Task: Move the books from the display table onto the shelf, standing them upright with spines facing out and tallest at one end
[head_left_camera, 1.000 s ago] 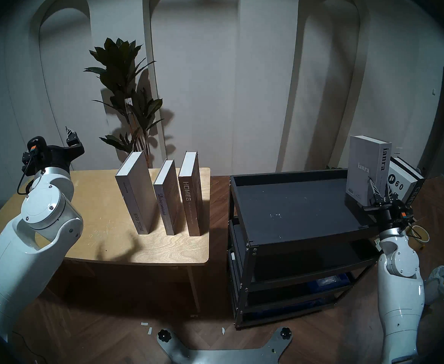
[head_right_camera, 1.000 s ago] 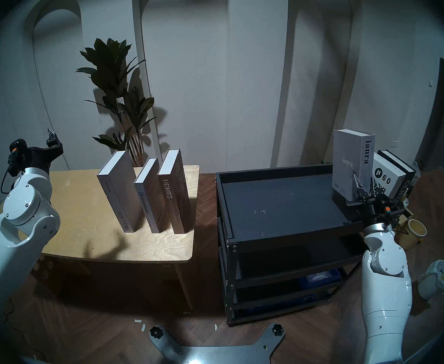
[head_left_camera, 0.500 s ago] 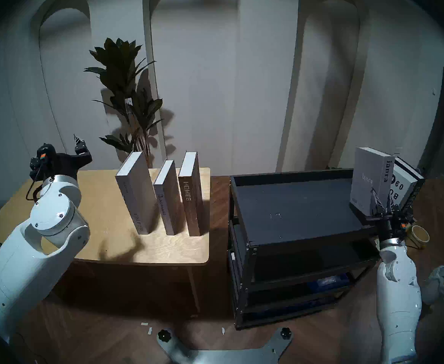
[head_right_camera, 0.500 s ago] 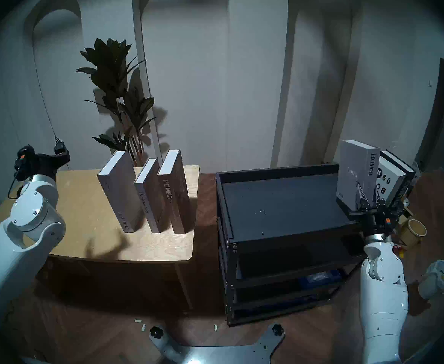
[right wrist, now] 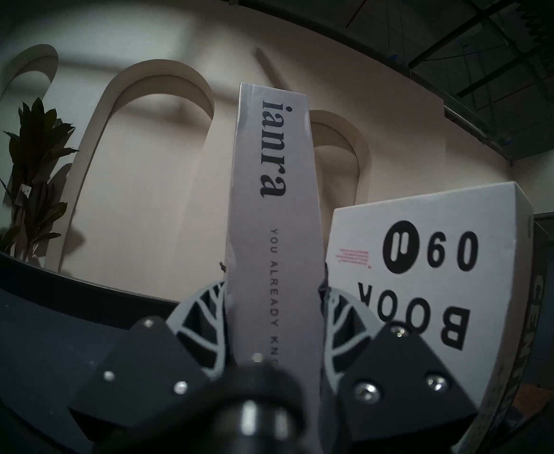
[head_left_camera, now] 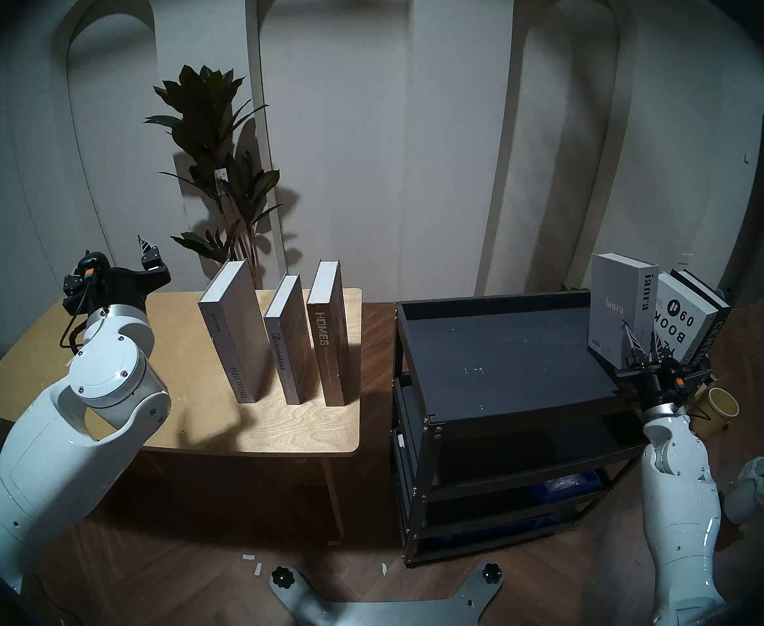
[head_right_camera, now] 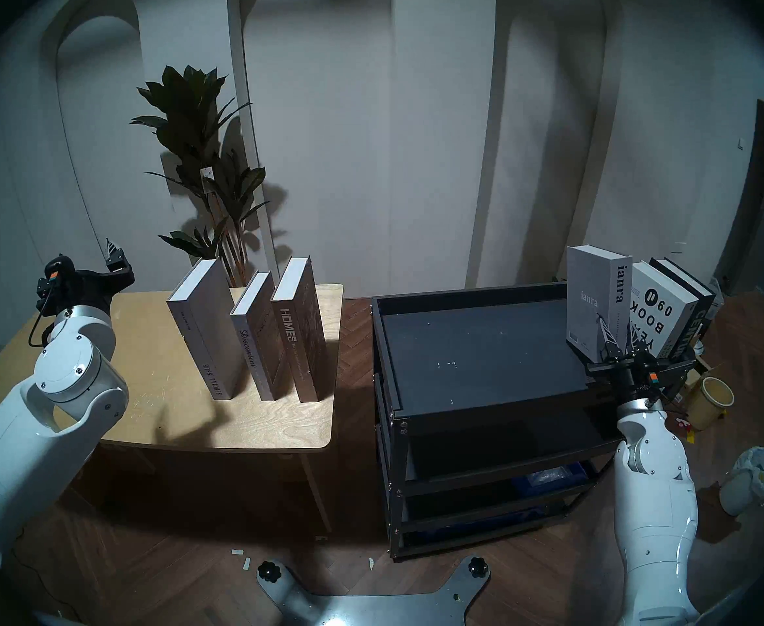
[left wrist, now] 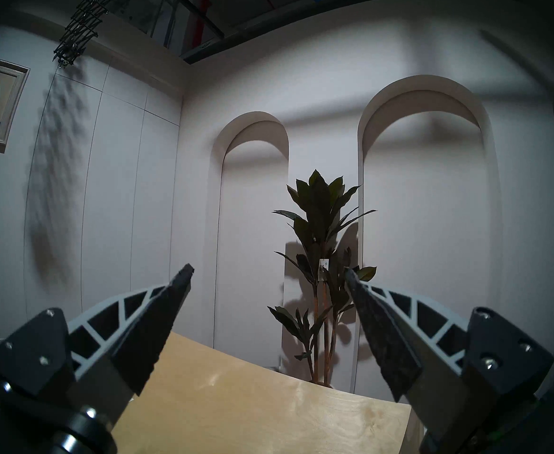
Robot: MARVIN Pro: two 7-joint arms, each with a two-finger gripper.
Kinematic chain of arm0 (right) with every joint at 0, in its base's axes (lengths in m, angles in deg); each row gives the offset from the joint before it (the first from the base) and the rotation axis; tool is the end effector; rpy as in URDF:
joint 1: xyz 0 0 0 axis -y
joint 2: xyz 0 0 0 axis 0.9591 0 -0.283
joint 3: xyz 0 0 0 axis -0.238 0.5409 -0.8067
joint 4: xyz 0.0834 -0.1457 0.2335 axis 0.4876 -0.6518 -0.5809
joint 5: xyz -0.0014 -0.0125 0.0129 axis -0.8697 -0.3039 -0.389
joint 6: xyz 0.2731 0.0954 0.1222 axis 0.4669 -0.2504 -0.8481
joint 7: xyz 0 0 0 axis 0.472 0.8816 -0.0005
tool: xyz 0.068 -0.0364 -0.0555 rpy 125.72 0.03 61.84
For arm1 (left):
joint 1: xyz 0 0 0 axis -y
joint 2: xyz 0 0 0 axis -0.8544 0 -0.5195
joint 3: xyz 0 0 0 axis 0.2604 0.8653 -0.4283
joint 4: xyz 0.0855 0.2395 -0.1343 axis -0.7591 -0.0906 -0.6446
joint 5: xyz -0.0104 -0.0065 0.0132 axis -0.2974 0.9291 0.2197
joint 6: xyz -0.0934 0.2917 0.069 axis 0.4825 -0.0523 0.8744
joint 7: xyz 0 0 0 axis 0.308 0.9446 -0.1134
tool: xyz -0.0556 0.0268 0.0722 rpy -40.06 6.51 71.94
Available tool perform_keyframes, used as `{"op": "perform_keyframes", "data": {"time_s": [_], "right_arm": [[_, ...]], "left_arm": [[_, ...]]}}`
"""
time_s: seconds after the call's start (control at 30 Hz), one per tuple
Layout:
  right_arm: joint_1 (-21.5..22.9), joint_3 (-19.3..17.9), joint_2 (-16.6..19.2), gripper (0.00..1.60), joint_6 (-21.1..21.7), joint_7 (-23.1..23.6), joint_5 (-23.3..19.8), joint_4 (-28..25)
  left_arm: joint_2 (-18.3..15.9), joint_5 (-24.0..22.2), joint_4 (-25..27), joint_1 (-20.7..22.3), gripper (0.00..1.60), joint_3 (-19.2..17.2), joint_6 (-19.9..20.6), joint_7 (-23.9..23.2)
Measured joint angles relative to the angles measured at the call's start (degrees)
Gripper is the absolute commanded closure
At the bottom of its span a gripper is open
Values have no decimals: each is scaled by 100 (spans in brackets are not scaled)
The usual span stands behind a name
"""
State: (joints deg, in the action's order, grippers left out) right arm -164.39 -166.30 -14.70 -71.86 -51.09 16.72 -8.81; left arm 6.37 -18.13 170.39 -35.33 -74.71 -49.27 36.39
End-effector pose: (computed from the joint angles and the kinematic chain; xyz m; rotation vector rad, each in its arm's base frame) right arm 0.3731 -0.2571 -0.2784 1.6179 0.0834 2.3477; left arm 0.3671 0.1529 -0.1023 -1.5896 -0.4875 -2.1344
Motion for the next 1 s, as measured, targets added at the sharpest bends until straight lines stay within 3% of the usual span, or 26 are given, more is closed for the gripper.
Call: {"op": "perform_keyframes", "data": {"time_s": [0.2,0.67,1.0], "right_arm": [[13,-98,-1,160,13,-74,-75,6],[-519,-356,-81,160,-122,13,-260,313],[-622,-410,-184,160,-221,64,-347,242]], "left_arm": [[-11,47,-59,89,0,31,2,65],[-20,186,-73,138,0,263,-5,204],[-34,249,-53,128,0,317,-47,301]]}}
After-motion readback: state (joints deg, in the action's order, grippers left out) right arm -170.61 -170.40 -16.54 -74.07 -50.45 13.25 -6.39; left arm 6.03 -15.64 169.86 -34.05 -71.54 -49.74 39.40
